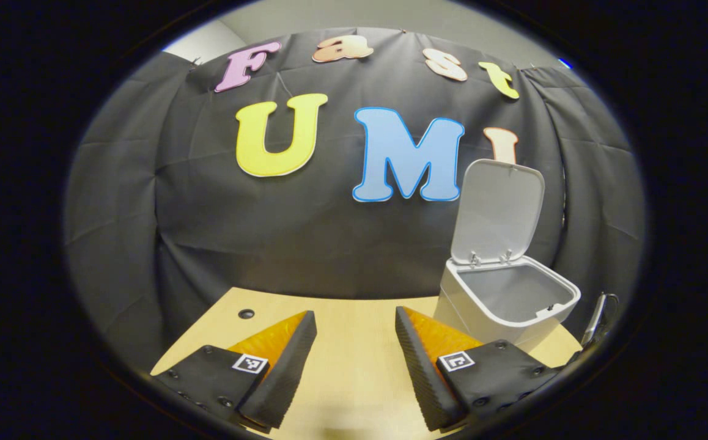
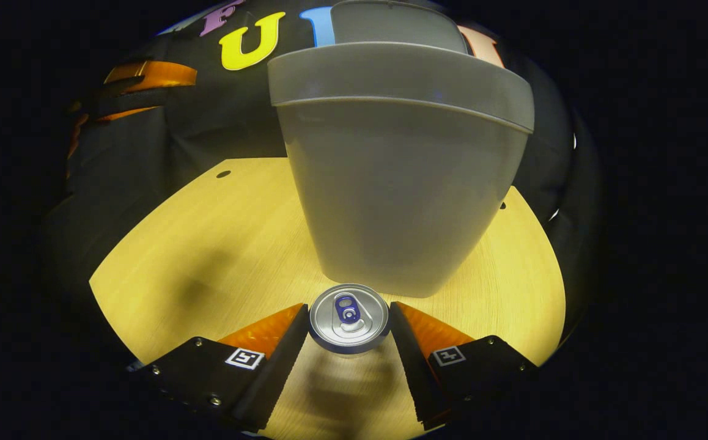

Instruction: Press the lid of the desktop garbage bin to open it, pick up the crumpled paper on the desktop and throw it into the bin, then pick up the pop can on the desktop and drop it into the bin, and finally close the garbage bin lid.

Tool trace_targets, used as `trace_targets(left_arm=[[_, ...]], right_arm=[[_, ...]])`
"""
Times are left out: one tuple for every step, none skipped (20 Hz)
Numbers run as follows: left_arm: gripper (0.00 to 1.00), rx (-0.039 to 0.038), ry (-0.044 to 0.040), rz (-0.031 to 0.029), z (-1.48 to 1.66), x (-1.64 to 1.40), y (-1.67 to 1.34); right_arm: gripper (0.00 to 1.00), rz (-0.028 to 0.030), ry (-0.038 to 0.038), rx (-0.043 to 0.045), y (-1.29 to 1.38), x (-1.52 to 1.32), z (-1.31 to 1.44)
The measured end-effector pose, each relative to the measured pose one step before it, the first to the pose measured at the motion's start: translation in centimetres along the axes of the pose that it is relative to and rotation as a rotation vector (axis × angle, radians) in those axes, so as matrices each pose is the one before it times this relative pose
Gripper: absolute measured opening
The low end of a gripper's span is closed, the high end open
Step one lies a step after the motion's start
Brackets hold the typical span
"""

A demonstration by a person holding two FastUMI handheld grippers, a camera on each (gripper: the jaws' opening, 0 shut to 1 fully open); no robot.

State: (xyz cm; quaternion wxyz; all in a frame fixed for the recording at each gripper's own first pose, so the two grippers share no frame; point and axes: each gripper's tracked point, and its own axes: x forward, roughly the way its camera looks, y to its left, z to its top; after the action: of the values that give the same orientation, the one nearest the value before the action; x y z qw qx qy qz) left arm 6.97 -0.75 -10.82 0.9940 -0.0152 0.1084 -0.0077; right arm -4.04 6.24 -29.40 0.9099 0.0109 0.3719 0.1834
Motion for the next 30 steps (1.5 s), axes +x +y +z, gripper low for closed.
trace_targets(left_arm=[[0.87,-0.00102,0.00116,-0.00134,0.007,0.068,-0.063],[0.86,-0.00195,0.00121,-0.00184,-0.069,0.059,-0.079],[0.86,-0.00158,0.00147,-0.00110,-0.105,0.026,-0.003],[0.86,-0.00093,0.00223,-0.00069,-0.139,0.119,-0.034],[0.87,-0.00004,0.00220,-0.00071,-0.041,0.050,-0.019],[0.87,0.00045,0.00158,-0.00069,-0.066,0.018,-0.047],[0.87,0.00023,0.00083,-0.00178,-0.033,0.022,-0.070],[0.87,0.00053,0.00117,-0.00182,-0.044,0.011,-0.065],[0.86,0.00112,0.00066,-0.00051,-0.023,0.080,0.021],[0.86,0.00030,0.00004,-0.00136,-0.030,0.015,-0.040],[0.86,0.00025,0.00026,-0.00152,0.060,0.050,0.042],[0.86,0.00076,0.00029,-0.00079,-0.010,-0.030,-0.006],[0.85,0.00056,-0.00045,-0.00195,0.045,0.005,-0.027],[0.85,0.00130,-0.00005,-0.00111,0.001,0.055,-0.055],[0.85,0.00143,0.00010,-0.00107,0.026,-0.002,-0.006],[0.85,0.00143,0.00018,-0.00132,-0.036,0.058,-0.045],[0.85,0.00093,0.00000,-0.00126,-0.030,0.043,-0.030],[0.85,0.00011,0.00008,-0.00072,0.039,0.054,0.005],[0.85,0.00002,0.00037,-0.00016,0.036,-0.007,-0.001],[0.85,-0.00026,0.00069,-0.00046,-0.044,0.027,0.034],[0.86,-0.00053,0.00076,-0.00045,-0.054,0.001,-0.011],[0.87,-0.00060,0.00117,-0.00043,-0.030,0.098,-0.018],[0.86,-0.00081,0.00043,-0.00061,0.014,0.043,-0.013],[0.86,-0.00061,0.00116,-0.00034,-0.077,0.073,0.017],[0.86,-0.00011,0.00098,-0.00063,-0.010,0.074,-0.050],[0.85,0.00021,0.00113,-0.00141,0.001,-0.038,-0.051],[0.85,0.00114,0.00077,-0.00162,0.012,0.169,-0.024],[0.86,0.00204,0.00048,-0.00131,-0.015,0.099,-0.060],[0.86,0.00248,0.00048,-0.00198,0.013,0.051,-0.052],[0.86,0.00299,0.00081,-0.00146,-0.032,0.069,0.016]], right_arm=[[0.85,0.01157,-0.01557,0.00060,0.297,-0.384,0.527],[0.84,0.00610,-0.01237,-0.00251,0.160,-0.267,0.520],[0.84,0.01025,-0.01364,-0.00128,0.315,-0.345,0.553],[0.85,0.01257,-0.01577,0.00085,0.396,-0.443,0.807],[0.84,0.01746,-0.02029,0.00182,0.580,-0.526,1.061],[0.84,0.01432,-0.01940,0.00169,0.484,-0.384,0.946],[0.84,0.01433,-0.02510,-0.00129,0.590,-0.456,1.113],[0.84,0.01073,-0.02352,-0.00597,0.382,-0.514,1.170],[0.84,0.01048,-0.02423,-0.00595,0.485,-0.420,1.100],[0.84,0.01090,-0.02349,-0.00496,0.391,-0.397,1.095],[0.84,0.01043,-0.02630,-0.00361,0.418,-0.413,1.268],[0.84,0.00811,-0.02253,-0.00004,0.344,-0.369,1.056],[0.84,0.00769,-0.02019,0.00118,0.340,-0.187,0.926],[0.84,0.00637,-0.02315,0.00222,0.276,-0.276,1.049],[0.84,0.00550,-0.02240,0.00267,0.255,-0.290,0.984],[0.84,0.00482,-0.02163,0.00243,0.200,-0.260,1.018],[0.84,0.00357,-0.02171,0.00361,0.139,-0.169,1.024],[0.84,0.00481,-0.02240,0.00569,0.179,-0.138,1.007],[0.84,0.00537,-0.02443,0.00598,0.202,-0.225,1.127],[0.84,0.00377,-0.01953,0.00290,0.037,-0.077,0.862],[0.84,0.00183,-0.01883,0.00119,0.101,-0.123,0.848],[0.84,0.00224,-0.01893,-0.00003,0.152,-0.126,0.924],[0.84,0.00250,-0.01847,0.00025,0.055,-0.007,0.795],[0.84,0.00250,-0.01604,0.00118,0.041,0.047,0.811],[0.84,0.00265,-0.01758,0.00158,0.029,0.031,0.720],[0.84,-0.00036,-0.01727,0.00017,0.020,0.033,0.743],[0.84,-0.00035,-0.01551,-0.00066,-0.057,0.039,0.684],[0.84,-0.00215,-0.01804,-0.00029,-0.098,0.049,0.753],[0.84,-0.00191,-0.01386,0.00077,-0.114,0.112,0.577],[0.84,-0.00350,-0.01324,-0.00055,-0.178,0.086,0.635]])
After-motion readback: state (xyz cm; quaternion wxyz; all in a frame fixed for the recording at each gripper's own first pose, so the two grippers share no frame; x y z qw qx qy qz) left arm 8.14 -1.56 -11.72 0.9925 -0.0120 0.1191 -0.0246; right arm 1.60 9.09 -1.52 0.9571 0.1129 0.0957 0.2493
